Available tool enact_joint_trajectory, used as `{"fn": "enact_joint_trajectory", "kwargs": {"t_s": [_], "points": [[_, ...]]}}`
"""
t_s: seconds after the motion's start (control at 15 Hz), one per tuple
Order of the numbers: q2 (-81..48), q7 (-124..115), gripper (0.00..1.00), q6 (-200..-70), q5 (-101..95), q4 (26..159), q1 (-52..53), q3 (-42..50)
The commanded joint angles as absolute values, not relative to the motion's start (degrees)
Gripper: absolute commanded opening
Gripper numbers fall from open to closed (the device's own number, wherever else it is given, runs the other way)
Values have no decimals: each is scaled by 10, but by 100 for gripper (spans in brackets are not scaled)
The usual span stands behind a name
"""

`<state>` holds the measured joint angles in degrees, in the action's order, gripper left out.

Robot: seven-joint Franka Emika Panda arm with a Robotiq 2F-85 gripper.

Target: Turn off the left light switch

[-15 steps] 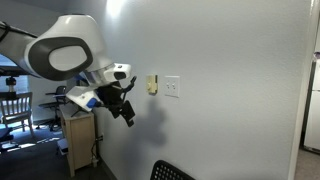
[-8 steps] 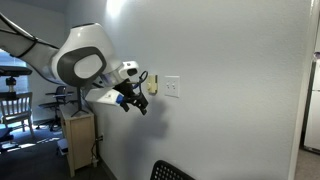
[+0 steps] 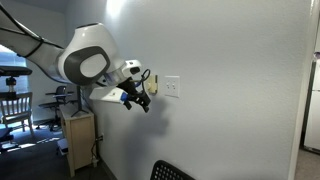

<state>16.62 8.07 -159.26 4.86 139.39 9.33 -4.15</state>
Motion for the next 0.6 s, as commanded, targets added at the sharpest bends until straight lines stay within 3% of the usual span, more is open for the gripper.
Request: {"fn": "enact_joint_trajectory", "kwargs": {"t_s": [0.0, 0.4, 0.53], "points": [[129, 149, 100, -1599, 15, 1353, 104, -35], [51, 263, 100, -1571, -46, 1221, 117, -39], [75, 231, 100, -1589, -41, 1252, 108, -51]]}}
